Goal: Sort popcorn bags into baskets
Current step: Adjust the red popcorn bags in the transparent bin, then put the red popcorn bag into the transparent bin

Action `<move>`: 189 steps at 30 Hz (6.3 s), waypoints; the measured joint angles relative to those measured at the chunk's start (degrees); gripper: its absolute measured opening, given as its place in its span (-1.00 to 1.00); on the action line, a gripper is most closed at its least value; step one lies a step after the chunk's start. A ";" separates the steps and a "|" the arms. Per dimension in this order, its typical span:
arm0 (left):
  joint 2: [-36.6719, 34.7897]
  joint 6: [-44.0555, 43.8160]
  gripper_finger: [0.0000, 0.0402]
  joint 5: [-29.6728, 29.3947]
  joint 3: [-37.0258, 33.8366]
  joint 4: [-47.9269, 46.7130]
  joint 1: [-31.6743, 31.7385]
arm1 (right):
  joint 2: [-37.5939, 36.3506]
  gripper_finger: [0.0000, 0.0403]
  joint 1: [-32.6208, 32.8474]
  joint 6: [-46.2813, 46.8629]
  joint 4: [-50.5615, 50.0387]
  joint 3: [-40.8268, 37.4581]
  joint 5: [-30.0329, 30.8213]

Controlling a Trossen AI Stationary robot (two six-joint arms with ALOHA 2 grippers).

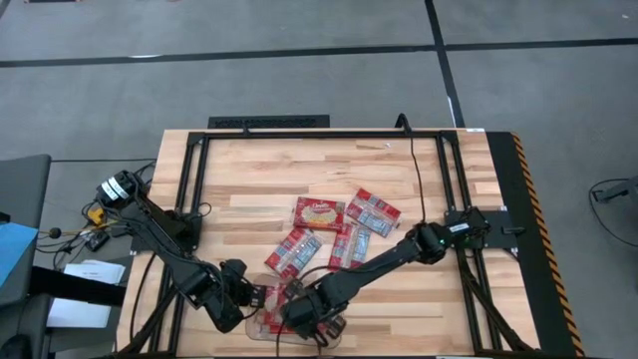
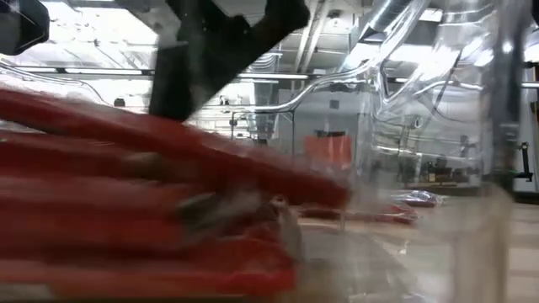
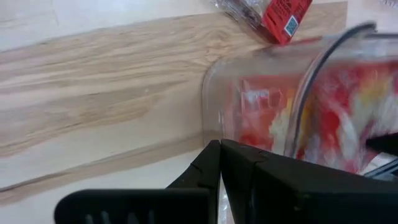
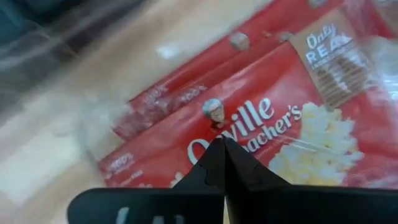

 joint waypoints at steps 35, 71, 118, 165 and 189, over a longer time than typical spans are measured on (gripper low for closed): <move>-23.04 12.01 -0.95 -19.03 1.18 -15.00 4.51 | -27.76 -0.83 -9.21 31.02 -29.42 0.68 15.41; 11.53 69.70 0.46 28.90 1.03 15.19 63.65 | -71.69 0.24 -24.29 59.23 5.39 -71.98 19.01; -8.89 54.36 -1.00 22.55 1.14 25.63 51.05 | -81.42 -0.29 -15.35 68.32 17.78 -80.33 18.48; -7.67 35.11 -1.00 -14.47 1.22 49.45 8.95 | -79.04 -0.44 -13.11 73.51 22.49 -80.33 18.85; 0.68 19.12 -1.00 -15.92 1.20 35.77 5.08 | -79.04 -0.44 -12.91 73.31 21.40 -80.33 18.80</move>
